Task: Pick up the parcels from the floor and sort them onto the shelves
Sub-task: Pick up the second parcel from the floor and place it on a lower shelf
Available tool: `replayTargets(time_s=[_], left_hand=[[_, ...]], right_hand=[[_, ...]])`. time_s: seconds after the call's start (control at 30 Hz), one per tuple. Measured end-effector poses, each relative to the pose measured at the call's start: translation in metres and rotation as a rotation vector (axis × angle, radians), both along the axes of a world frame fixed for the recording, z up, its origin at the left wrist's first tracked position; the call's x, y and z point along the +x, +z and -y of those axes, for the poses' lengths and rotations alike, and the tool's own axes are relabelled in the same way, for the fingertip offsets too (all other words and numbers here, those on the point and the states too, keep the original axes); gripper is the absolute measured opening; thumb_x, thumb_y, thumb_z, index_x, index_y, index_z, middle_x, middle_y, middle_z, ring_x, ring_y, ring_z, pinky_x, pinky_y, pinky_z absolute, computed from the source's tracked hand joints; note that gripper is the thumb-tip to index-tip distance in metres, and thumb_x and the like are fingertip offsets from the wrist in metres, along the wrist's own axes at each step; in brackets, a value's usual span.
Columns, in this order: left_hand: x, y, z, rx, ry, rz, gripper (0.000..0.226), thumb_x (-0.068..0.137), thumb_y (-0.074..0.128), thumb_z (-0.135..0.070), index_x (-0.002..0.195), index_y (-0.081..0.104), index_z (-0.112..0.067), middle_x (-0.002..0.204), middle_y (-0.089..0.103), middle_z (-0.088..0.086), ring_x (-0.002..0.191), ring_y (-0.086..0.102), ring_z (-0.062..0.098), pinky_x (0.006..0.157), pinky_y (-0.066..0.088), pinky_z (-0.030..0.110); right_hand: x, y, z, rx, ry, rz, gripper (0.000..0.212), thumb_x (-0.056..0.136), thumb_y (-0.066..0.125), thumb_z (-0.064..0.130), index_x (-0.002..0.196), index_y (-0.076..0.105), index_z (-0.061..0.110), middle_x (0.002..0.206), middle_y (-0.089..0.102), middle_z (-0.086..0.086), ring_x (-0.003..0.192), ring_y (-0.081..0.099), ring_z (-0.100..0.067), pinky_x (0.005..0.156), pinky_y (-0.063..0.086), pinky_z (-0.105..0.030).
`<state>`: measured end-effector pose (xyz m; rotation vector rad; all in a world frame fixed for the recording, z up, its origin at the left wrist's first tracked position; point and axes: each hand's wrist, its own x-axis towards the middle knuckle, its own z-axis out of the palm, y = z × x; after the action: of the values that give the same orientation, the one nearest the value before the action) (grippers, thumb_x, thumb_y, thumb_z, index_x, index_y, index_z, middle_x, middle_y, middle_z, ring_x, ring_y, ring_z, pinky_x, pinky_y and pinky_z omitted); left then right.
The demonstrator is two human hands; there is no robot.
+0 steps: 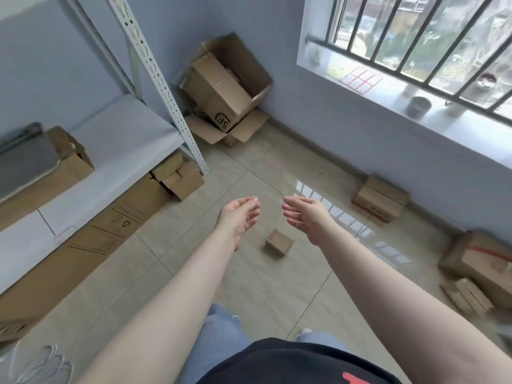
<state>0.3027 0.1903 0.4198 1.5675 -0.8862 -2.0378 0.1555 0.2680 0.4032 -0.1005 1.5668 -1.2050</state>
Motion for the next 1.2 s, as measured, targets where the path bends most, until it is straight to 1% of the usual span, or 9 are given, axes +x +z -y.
replayTargets(time_s=[0.13, 0.27, 0.47, 0.57, 0.73, 0.93, 1.0, 1.1, 1.2], left_hand=[[0.018, -0.012, 0.063, 0.021, -0.121, 0.018, 0.005, 0.092, 0.066, -0.015, 0.089, 0.062, -0.017, 0.088, 0.067, 0.001, 0.075, 0.062, 0.01, 0.074, 0.051, 0.021], [0.039, -0.02, 0.133, 0.034, -0.246, 0.038, 0.005, 0.092, 0.066, -0.015, 0.09, 0.062, -0.017, 0.088, 0.067, 0.0, 0.075, 0.061, 0.009, 0.076, 0.052, 0.021], [0.043, -0.032, 0.209, 0.061, -0.406, 0.071, 0.006, 0.092, 0.066, -0.013, 0.089, 0.062, -0.017, 0.088, 0.067, 0.001, 0.076, 0.061, 0.009, 0.076, 0.051, 0.02], [0.024, -0.042, 0.222, 0.081, -0.471, 0.078, 0.005, 0.092, 0.066, -0.015, 0.089, 0.062, -0.017, 0.087, 0.067, 0.001, 0.076, 0.062, 0.009, 0.074, 0.051, 0.02], [-0.014, -0.06, 0.224, 0.102, -0.61, 0.109, 0.007, 0.092, 0.065, -0.015, 0.087, 0.061, -0.017, 0.085, 0.067, 0.001, 0.075, 0.061, 0.01, 0.072, 0.05, 0.02], [-0.064, -0.072, 0.238, -0.012, -0.842, 0.221, 0.008, 0.092, 0.064, -0.011, 0.089, 0.06, -0.017, 0.086, 0.063, 0.001, 0.074, 0.059, 0.008, 0.069, 0.048, 0.018], [-0.085, -0.073, 0.243, -0.035, -0.903, 0.234, 0.006, 0.092, 0.064, -0.011, 0.097, 0.061, -0.013, 0.085, 0.062, 0.001, 0.073, 0.058, 0.008, 0.068, 0.047, 0.018], [-0.12, -0.076, 0.248, -0.06, -0.998, 0.244, 0.014, 0.092, 0.064, -0.01, 0.105, 0.06, -0.009, 0.084, 0.062, 0.001, 0.072, 0.058, 0.008, 0.067, 0.047, 0.018], [-0.157, -0.08, 0.248, -0.06, -1.137, 0.25, 0.006, 0.091, 0.065, -0.011, 0.095, 0.062, -0.013, 0.085, 0.063, 0.001, 0.072, 0.059, 0.008, 0.07, 0.048, 0.019]], right_hand=[[0.025, -0.015, 0.048, 0.059, -0.116, 0.014, 0.011, 0.084, 0.071, 0.023, 0.09, 0.065, 0.016, 0.088, 0.068, -0.003, 0.075, 0.064, -0.014, 0.079, 0.054, -0.027], [0.056, -0.027, 0.09, 0.148, -0.259, 0.044, 0.009, 0.084, 0.072, 0.024, 0.085, 0.066, 0.017, 0.089, 0.068, -0.004, 0.074, 0.064, -0.013, 0.077, 0.054, -0.026], [0.078, -0.03, 0.126, 0.2, -0.48, 0.101, 0.012, 0.084, 0.072, 0.025, 0.087, 0.065, 0.016, 0.091, 0.068, -0.006, 0.08, 0.066, -0.016, 0.077, 0.054, -0.025], [0.075, -0.033, 0.135, 0.202, -0.584, 0.123, 0.014, 0.083, 0.073, 0.024, 0.09, 0.065, 0.014, 0.095, 0.068, -0.009, 0.079, 0.066, -0.016, 0.072, 0.054, -0.023], [0.053, -0.047, 0.149, 0.212, -0.687, 0.165, 0.026, 0.084, 0.072, 0.022, 0.104, 0.063, 0.009, 0.096, 0.067, -0.011, 0.077, 0.064, -0.017, 0.076, 0.053, -0.024], [0.01, -0.063, 0.171, 0.256, -0.702, 0.214, 0.019, 0.082, 0.074, 0.021, 0.093, 0.061, 0.011, 0.082, 0.066, -0.006, 0.071, 0.062, -0.015, 0.072, 0.052, -0.024], [-0.004, -0.064, 0.175, 0.262, -0.723, 0.214, 0.016, 0.083, 0.074, 0.021, 0.088, 0.062, 0.012, 0.08, 0.066, -0.005, 0.07, 0.062, -0.015, 0.072, 0.052, -0.024], [-0.025, -0.063, 0.173, 0.263, -0.793, 0.229, 0.012, 0.084, 0.072, 0.021, 0.084, 0.062, 0.014, 0.081, 0.065, -0.004, 0.07, 0.061, -0.014, 0.07, 0.051, -0.023], [-0.042, -0.064, 0.166, 0.259, -0.927, 0.266, 0.012, 0.084, 0.072, 0.021, 0.082, 0.062, 0.015, 0.078, 0.064, -0.003, 0.066, 0.06, -0.013, 0.065, 0.05, -0.021]])
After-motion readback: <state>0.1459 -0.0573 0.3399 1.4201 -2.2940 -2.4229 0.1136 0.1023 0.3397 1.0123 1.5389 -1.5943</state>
